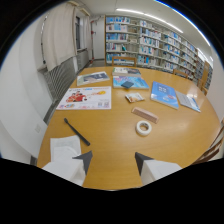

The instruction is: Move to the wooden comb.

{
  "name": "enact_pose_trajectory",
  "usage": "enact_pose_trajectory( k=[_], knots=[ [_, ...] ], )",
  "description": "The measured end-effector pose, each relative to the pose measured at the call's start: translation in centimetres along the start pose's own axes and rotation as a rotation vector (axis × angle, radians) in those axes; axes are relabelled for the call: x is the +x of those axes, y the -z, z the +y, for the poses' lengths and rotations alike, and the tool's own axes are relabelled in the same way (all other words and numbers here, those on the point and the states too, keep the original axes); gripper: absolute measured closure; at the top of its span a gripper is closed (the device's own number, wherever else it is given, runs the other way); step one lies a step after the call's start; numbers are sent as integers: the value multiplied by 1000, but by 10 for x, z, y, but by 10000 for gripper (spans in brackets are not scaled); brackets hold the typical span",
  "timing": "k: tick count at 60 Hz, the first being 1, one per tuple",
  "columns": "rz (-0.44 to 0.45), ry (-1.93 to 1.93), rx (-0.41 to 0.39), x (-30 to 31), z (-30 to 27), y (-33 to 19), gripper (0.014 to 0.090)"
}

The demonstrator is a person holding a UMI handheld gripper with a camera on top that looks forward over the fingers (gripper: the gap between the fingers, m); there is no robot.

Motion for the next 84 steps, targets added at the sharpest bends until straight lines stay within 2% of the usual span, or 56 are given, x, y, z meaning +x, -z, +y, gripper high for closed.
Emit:
enact_pose_trajectory(
  k=[18, 31, 50, 84],
  knots=[
    [29, -16, -8, 24, 12, 6, 201],
    [59, -23, -14, 59, 6, -11, 202],
    [33, -10, -43, 105, -26, -81, 203],
    [-18, 15, -78, 133, -92, -214, 204]
  ],
)
